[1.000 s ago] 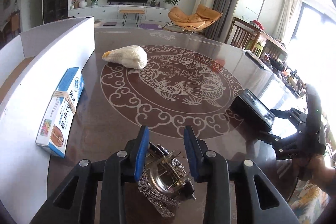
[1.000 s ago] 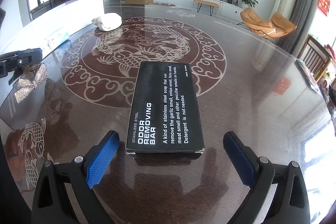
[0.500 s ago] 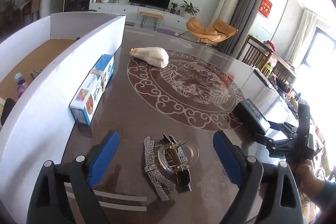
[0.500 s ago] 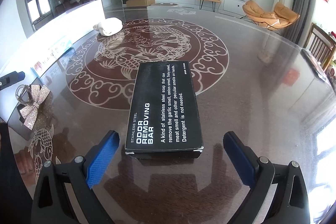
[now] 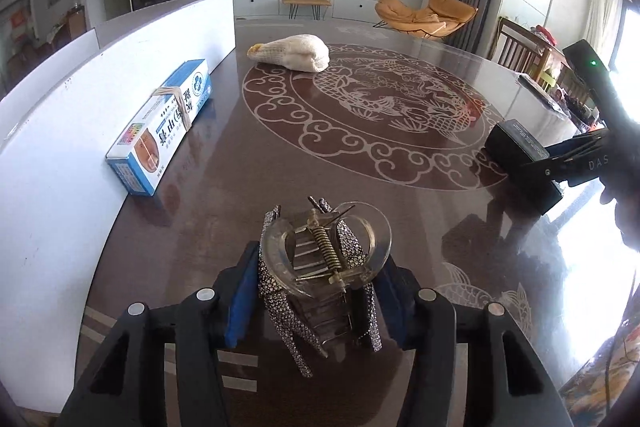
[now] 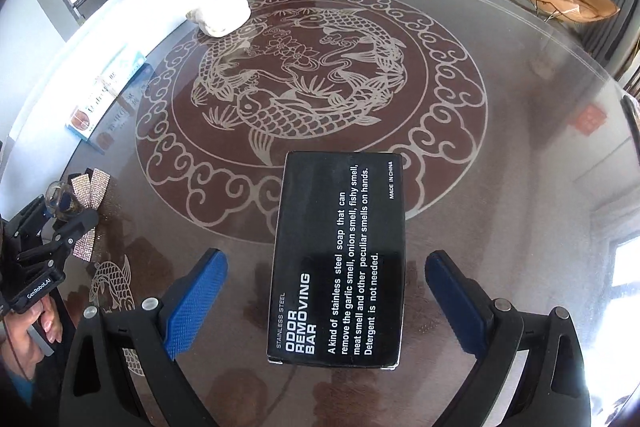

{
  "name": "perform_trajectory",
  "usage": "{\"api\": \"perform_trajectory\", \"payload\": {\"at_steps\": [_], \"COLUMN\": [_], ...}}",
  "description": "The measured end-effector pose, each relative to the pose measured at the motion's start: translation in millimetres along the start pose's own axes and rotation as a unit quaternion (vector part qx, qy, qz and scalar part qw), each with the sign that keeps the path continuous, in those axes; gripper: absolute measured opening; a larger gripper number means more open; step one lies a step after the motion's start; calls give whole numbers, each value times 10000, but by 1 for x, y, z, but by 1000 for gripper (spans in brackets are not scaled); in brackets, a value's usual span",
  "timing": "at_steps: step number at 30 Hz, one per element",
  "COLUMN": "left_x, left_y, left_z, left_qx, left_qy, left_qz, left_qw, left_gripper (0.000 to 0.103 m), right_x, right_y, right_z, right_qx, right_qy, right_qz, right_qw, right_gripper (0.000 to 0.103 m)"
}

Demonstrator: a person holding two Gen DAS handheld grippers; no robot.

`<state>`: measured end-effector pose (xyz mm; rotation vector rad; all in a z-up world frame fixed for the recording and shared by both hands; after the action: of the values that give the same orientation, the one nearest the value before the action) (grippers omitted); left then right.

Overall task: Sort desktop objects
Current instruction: 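Carry the black box and bow clip over the white bin and open both tools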

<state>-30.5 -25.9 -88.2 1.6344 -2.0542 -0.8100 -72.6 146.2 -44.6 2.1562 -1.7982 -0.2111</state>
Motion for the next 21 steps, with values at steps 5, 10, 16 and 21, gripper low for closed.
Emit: {"api": "perform_trajectory", "payload": {"at_steps": [5, 10, 16, 21], "left_x": [15, 45, 130, 223], "left_y": [6, 21, 54, 67], "left_z": [-40, -90, -143, -150], "left_qx": [-443, -889, -1268, -1078], "left_qy": [-96, -175, 197, 797], "left_qz": [-235, -605, -1113, -1488], "left_qw": [9987, 9940, 9855, 9797], "left_gripper": [53, 53, 53, 53], "right_x": [-6, 12, 95, 215], "right_y": [5, 21, 76, 130], "right_z": [-1, -40, -79, -92], "right_qx": [269, -139, -629, -946], "right_qy": [-261, -106, 493, 1220], "right_qz": [29, -69, -486, -1062], "right_qw": [9993, 9998, 9956, 9823], "right_gripper": [59, 59, 59, 59]}}
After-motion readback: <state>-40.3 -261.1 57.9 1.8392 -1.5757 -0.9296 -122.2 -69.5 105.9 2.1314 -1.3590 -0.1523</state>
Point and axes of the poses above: each gripper's, at about its wrist camera, not at the fingertips, and z roughly the way its jaws point, x to its left, y to its top, the point moved 5 cm from there along z, roughly the way its jaws point, and after that the axes turned 2 degrees about z, right-handed, at the moved point
